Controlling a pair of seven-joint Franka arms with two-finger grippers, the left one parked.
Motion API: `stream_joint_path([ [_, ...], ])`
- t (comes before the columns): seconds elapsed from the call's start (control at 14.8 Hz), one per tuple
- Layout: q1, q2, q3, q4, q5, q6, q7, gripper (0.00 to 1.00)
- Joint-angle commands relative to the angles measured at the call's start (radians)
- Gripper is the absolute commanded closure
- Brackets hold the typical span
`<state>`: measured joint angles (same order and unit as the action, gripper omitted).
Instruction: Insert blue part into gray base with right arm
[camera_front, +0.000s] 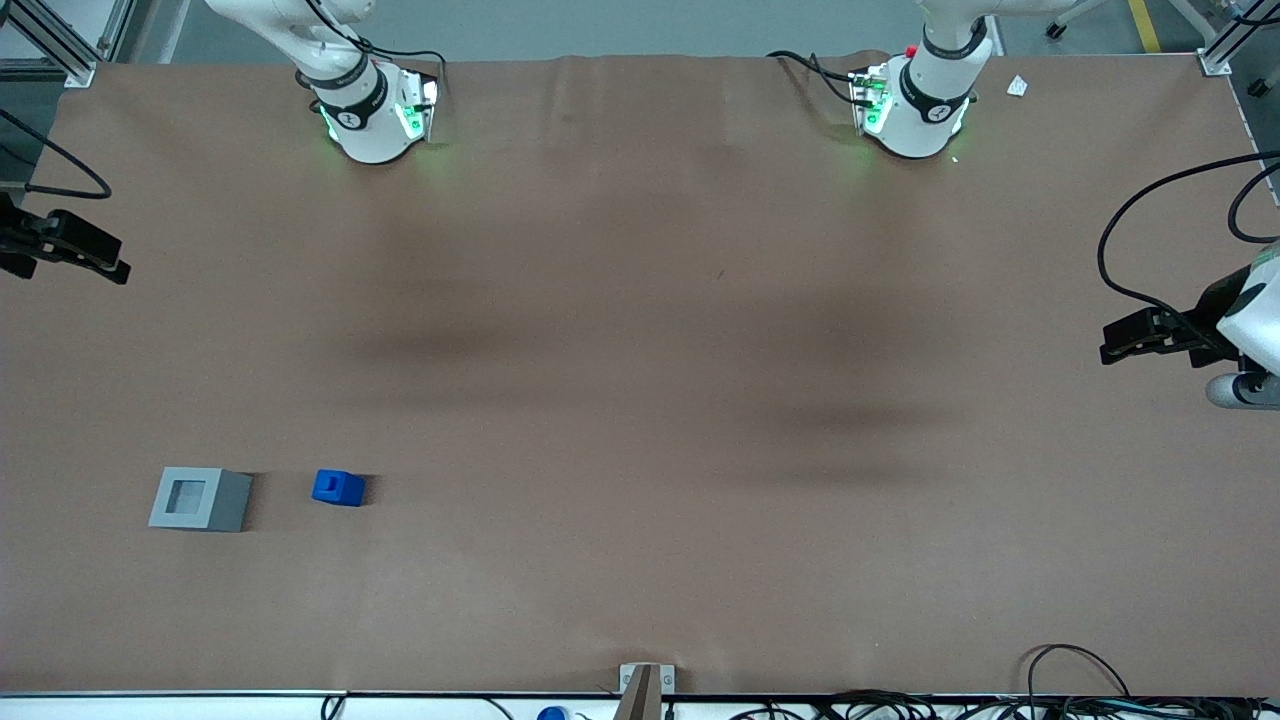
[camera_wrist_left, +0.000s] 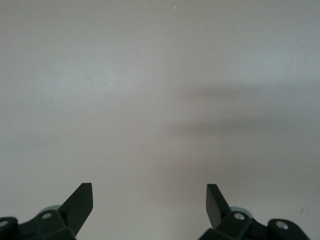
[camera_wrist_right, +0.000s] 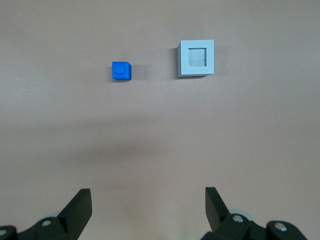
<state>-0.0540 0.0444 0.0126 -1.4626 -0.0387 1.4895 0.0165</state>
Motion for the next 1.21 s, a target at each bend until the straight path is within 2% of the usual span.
stream_joint_path([
  [0.0,0.0,-0.014,0.003,-0.008,0.002,-0.002,0.014,0.0],
  [0.67,-0.02,-0.012,-0.002,-0.008,0.009,0.002,-0.006,0.0],
  [0.94,-0.007,-0.008,0.004,-0.013,-0.036,0.006,-0.01,0.0],
  [1.08,0.003,0.011,0.006,-0.018,0.035,0.053,-0.003,0.0],
  [1.15,0.014,0.015,0.004,-0.018,0.049,0.072,0.006,0.0],
])
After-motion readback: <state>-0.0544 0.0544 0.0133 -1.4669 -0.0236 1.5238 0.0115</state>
